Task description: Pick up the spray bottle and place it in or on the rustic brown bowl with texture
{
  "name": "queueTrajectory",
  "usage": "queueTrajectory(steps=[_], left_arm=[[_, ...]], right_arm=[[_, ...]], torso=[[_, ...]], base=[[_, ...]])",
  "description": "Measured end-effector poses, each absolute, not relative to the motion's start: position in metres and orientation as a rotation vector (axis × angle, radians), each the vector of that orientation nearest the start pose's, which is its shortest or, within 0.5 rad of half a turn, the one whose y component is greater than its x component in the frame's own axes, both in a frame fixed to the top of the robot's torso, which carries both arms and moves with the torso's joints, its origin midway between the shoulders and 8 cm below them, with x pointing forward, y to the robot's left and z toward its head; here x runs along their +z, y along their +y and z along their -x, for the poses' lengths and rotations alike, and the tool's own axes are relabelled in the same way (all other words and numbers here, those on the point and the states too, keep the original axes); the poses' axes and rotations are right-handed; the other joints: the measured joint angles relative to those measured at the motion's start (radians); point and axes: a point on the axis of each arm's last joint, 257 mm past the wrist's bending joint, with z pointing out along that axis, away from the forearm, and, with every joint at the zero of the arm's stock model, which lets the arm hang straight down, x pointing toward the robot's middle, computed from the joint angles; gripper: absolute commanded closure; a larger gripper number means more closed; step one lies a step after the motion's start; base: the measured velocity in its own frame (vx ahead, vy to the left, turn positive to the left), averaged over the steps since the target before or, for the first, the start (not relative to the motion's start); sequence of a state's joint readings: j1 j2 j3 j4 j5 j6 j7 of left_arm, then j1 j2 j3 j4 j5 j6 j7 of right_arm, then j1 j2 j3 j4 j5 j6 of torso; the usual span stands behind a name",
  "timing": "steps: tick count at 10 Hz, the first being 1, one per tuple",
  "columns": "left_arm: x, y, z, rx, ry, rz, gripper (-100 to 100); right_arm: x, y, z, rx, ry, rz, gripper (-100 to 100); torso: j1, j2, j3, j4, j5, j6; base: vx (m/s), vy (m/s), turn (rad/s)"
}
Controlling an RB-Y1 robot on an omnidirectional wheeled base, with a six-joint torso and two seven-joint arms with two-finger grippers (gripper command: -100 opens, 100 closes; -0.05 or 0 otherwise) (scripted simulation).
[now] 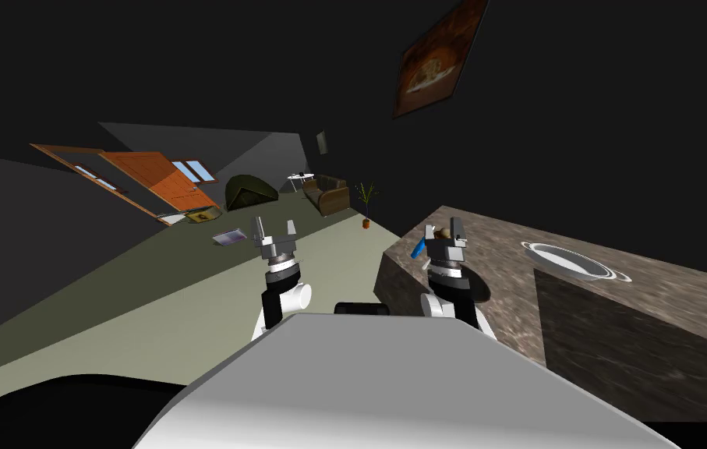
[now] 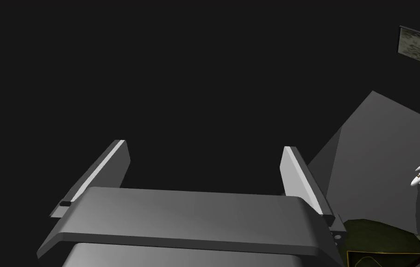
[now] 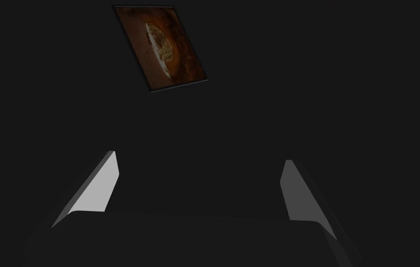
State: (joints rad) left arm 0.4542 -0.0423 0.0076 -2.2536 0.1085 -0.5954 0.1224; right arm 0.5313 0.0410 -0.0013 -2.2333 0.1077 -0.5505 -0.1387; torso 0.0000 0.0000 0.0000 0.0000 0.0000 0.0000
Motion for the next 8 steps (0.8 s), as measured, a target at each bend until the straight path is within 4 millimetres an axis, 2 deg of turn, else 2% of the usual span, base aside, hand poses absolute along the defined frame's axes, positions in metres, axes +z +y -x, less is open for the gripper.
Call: queueTrajectory(steps=[2,4,7,8], left_arm=[[0.044,0.294,-0.331,-1.510,0.389,0.700,0],[0.044,0.294,-0.331,-1.510,0.389,0.700,0],[0.044,0.294,-0.331,-1.510,0.389,0.700,0],[0.044,0.294,-0.331,-1.510,0.389,0.700,0]], right_arm=[[-0.006,-0.274,-0.345,1.320,0.694,-0.676,-100],[-0.023,-0.278,-0.347,1.263,0.787,-0.671,-100],[-0.064,-0.297,-0.346,1.128,0.945,-0.692,-100],[-0.076,-0.309,-0.345,1.071,0.998,-0.698,-100]], torso=[[0.003,-0.001,-0.001,0.000,0.001,0.000],[0.005,-0.003,-0.002,-0.001,0.001,0.000],[0.008,-0.005,-0.003,-0.001,0.002,0.000],[0.008,-0.006,-0.003,-0.001,0.002,0.000]], base=[[0.033,0.062,0.024],[0.061,0.099,0.032],[0.082,0.123,0.045],[0.093,0.153,0.057]])
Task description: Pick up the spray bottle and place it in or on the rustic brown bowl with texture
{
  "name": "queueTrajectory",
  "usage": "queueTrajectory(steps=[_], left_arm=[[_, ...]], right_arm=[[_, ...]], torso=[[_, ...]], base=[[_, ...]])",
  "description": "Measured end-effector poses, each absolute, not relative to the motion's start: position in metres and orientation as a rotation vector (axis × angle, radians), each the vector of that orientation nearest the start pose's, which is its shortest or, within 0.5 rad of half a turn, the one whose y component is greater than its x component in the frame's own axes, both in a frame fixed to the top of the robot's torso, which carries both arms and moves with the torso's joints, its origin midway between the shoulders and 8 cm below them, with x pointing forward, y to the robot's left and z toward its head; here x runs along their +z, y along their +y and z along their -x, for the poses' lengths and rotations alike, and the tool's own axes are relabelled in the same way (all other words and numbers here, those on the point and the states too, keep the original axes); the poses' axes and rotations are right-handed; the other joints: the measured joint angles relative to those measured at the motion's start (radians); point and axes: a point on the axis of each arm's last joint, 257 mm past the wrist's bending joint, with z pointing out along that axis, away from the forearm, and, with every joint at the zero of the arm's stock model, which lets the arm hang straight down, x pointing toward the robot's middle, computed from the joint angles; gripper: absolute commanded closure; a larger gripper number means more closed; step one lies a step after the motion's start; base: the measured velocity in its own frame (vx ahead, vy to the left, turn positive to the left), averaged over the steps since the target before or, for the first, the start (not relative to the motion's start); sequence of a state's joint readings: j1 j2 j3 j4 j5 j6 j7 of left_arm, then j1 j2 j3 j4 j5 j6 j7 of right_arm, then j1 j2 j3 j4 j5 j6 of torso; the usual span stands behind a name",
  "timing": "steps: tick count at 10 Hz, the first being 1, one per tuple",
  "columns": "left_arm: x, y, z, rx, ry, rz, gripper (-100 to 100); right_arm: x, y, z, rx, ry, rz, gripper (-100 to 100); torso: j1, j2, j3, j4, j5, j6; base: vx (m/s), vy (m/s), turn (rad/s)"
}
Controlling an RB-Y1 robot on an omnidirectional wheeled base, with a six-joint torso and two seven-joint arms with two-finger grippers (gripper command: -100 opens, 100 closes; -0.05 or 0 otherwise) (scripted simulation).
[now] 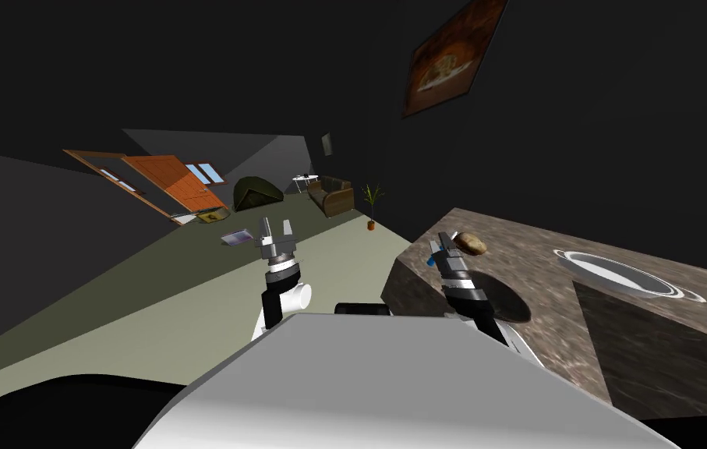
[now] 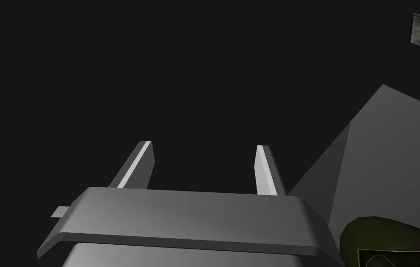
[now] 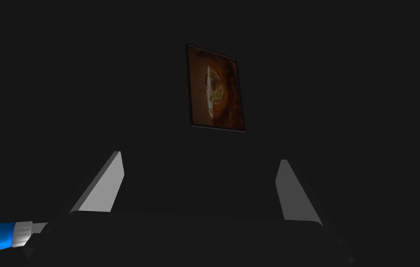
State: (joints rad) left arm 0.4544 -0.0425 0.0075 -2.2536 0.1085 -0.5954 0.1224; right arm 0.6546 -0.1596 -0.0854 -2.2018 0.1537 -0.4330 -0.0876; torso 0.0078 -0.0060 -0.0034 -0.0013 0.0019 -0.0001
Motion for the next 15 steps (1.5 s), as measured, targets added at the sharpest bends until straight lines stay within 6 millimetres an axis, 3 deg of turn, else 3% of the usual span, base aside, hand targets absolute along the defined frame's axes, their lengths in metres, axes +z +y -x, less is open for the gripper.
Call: queueTrajectory(steps=[4,8,11,15], left_arm=[[0.044,0.294,-0.331,-1.510,0.389,0.700,0],[0.044,0.294,-0.331,-1.510,0.389,0.700,0],[0.044,0.294,-0.331,-1.510,0.389,0.700,0],[0.044,0.294,-0.331,-1.510,0.389,0.700,0]], right_arm=[[-0.138,-0.345,-0.332,0.839,1.190,-0.752,-100],[-0.179,-0.384,-0.302,0.644,1.329,-0.788,-100],[-0.217,-0.430,-0.267,0.428,1.467,-0.823,-100],[-0.238,-0.458,-0.241,0.276,1.557,-0.840,-100]], torso=[[0.001,0.000,0.000,0.000,0.000,0.000],[-0.002,0.003,0.001,0.000,0.000,0.000],[0.003,0.000,0.000,0.000,0.001,0.000],[-0.004,0.002,0.001,0.001,-0.001,0.000]], base=[[0.090,0.143,0.036],[0.074,0.107,0.034],[0.091,0.146,0.026],[0.069,0.065,0.020]])
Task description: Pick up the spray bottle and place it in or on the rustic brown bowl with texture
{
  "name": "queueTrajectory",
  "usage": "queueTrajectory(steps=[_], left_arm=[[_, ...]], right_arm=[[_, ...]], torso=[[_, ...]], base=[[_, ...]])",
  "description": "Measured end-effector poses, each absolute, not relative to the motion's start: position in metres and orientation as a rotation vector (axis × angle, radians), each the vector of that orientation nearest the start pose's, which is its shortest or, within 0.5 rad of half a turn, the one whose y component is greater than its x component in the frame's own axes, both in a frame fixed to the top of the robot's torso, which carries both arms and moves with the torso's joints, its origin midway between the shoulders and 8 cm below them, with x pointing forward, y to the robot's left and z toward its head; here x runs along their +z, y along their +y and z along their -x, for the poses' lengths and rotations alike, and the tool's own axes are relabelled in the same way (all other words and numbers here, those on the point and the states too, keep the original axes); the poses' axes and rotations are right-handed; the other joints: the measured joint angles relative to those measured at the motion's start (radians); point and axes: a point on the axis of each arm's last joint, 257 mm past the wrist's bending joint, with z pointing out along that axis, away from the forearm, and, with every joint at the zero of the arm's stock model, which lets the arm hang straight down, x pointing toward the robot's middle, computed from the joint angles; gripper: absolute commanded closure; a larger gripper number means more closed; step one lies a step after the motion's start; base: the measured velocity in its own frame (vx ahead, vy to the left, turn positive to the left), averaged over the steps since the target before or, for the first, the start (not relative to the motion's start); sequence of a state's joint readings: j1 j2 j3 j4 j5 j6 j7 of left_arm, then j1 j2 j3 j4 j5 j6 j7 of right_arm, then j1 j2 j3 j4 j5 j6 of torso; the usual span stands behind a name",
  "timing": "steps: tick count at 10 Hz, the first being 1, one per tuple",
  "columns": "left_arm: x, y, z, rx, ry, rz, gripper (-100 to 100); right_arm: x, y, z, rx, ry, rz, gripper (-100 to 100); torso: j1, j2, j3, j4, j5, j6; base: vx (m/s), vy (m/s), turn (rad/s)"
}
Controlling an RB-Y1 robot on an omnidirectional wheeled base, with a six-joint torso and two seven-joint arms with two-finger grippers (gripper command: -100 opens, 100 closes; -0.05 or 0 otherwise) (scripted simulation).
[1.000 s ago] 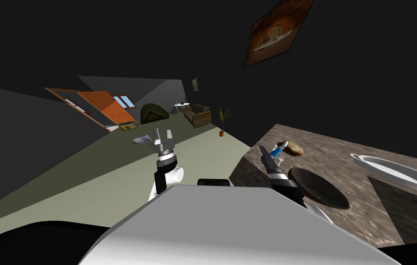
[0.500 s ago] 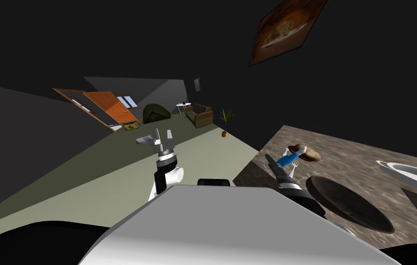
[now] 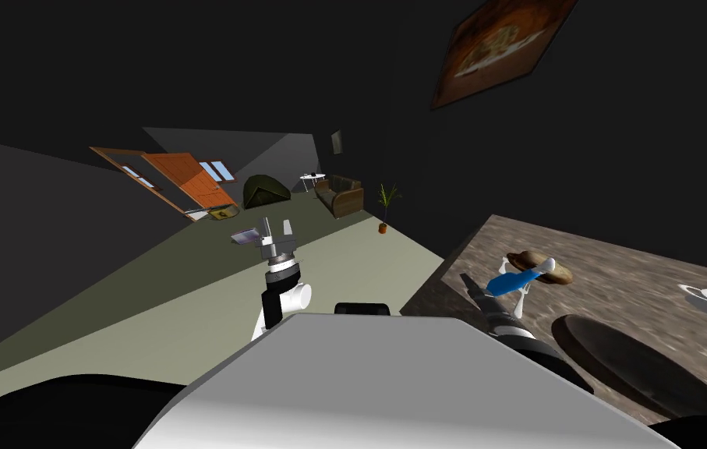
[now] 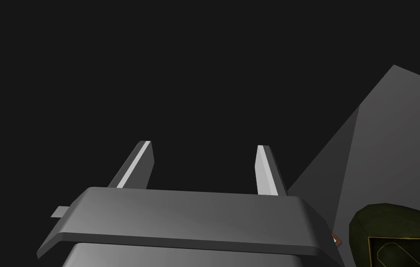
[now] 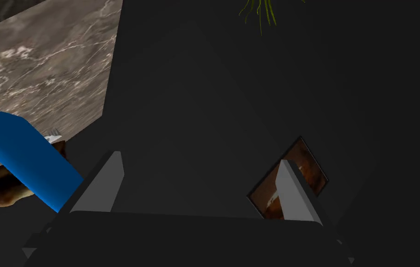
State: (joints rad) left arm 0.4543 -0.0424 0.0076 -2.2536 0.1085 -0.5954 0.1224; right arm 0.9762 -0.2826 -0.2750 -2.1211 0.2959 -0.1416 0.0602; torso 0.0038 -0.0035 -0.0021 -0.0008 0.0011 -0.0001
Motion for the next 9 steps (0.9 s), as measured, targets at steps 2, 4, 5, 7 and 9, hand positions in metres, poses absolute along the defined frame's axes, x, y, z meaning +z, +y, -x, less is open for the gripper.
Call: queueTrajectory(steps=[2,4,5,7,9], left_arm=[[0.044,0.294,-0.331,-1.510,0.389,0.700,0],[0.044,0.294,-0.331,-1.510,0.389,0.700,0],[0.044,0.294,-0.331,-1.510,0.389,0.700,0],[0.044,0.294,-0.331,-1.510,0.389,0.700,0],[0.044,0.294,-0.331,-1.510,0.389,0.700,0]], right_arm=[[-0.248,-0.477,-0.222,0.185,1.607,-0.850,-100],[-0.257,-0.490,-0.211,0.119,1.642,-0.857,-100],[-0.257,-0.494,-0.206,0.083,1.660,-0.859,-100],[-0.265,-0.519,-0.182,-0.028,1.709,-0.875,-100],[-0.267,-0.536,-0.173,-0.102,1.740,-0.879,-100]], torso=[[0.000,0.000,0.000,0.000,0.000,0.000],[-0.001,0.001,0.000,0.000,0.000,0.000],[-0.001,0.001,0.001,0.000,0.000,0.000],[0.000,-0.002,-0.001,0.000,0.000,0.000],[-0.003,0.001,0.000,0.000,-0.001,0.000]], base=[[0.064,0.056,0.006],[0.049,0.041,0.003],[0.075,0.055,0.006],[0.100,0.047,-0.009],[0.035,0.010,-0.002]])
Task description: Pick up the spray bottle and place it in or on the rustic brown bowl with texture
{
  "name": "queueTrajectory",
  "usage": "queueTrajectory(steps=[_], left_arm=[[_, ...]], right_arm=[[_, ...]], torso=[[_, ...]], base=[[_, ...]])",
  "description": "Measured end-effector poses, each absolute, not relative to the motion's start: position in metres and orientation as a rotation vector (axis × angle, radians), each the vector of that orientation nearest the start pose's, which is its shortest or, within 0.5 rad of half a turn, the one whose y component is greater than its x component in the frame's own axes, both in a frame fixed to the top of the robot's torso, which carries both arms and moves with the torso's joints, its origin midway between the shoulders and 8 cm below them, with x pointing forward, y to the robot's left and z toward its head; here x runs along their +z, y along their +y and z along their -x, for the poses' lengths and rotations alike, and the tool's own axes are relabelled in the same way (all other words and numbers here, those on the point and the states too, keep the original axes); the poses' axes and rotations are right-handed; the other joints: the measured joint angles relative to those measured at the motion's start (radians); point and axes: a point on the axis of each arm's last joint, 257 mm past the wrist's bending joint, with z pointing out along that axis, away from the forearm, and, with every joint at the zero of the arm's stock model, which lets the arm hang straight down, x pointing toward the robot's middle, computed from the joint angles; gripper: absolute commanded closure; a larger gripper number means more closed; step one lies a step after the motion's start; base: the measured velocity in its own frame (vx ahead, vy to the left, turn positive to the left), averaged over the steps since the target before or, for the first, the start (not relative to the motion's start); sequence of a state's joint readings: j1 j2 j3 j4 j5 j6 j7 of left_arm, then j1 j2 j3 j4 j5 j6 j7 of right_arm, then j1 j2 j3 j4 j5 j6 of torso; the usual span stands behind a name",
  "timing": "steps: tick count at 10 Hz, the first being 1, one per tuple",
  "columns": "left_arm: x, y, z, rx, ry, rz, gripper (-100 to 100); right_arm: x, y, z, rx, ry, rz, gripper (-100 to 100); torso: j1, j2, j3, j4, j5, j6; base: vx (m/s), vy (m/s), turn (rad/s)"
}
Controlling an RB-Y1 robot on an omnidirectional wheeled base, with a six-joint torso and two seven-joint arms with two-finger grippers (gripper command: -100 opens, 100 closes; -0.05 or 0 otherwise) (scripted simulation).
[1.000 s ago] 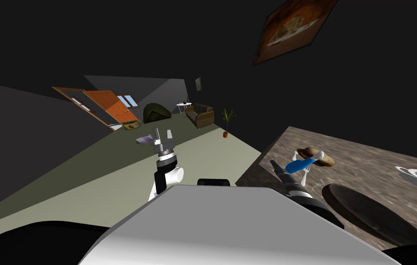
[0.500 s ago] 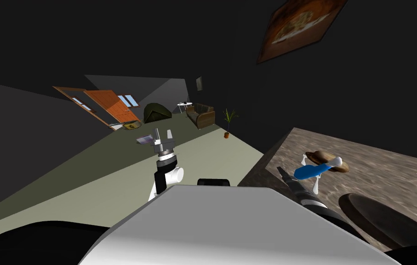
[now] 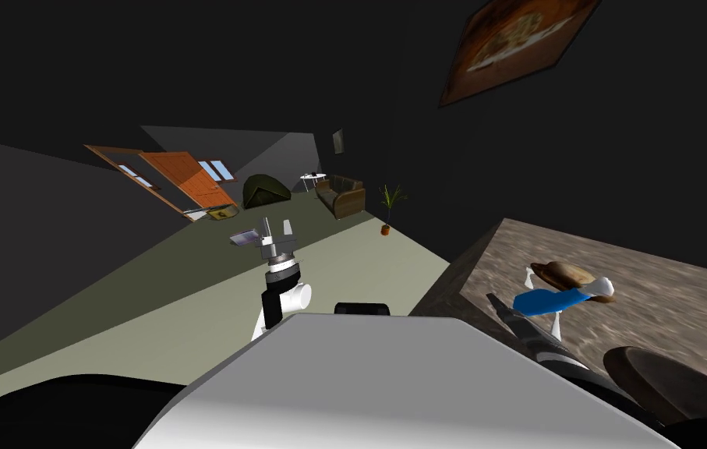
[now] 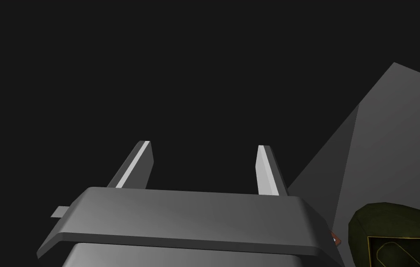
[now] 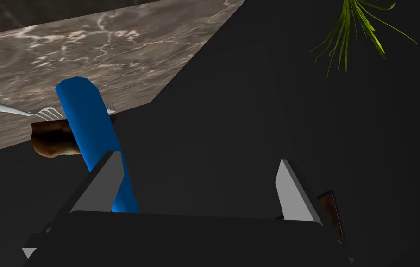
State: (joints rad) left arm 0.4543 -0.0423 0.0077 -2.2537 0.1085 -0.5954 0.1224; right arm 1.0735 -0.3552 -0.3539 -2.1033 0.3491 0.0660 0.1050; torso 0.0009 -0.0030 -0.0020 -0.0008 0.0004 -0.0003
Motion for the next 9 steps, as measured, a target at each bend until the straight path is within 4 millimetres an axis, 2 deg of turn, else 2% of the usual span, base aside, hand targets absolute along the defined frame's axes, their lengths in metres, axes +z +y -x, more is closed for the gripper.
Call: queueTrajectory(steps=[3,9], left_arm=[[0.044,0.294,-0.331,-1.510,0.389,0.700,0],[0.044,0.294,-0.331,-1.510,0.389,0.700,0]], right_arm=[[-0.268,-0.566,-0.151,-0.222,1.776,-0.895,-100],[-0.260,-0.597,-0.131,-0.367,1.799,-0.926,-100]], torso=[[-0.002,0.000,0.000,0.000,0.000,0.000],[-0.002,0.001,0.001,0.000,-0.001,0.000]], base=[[0.057,-0.005,-0.011],[0.034,-0.012,-0.009]])
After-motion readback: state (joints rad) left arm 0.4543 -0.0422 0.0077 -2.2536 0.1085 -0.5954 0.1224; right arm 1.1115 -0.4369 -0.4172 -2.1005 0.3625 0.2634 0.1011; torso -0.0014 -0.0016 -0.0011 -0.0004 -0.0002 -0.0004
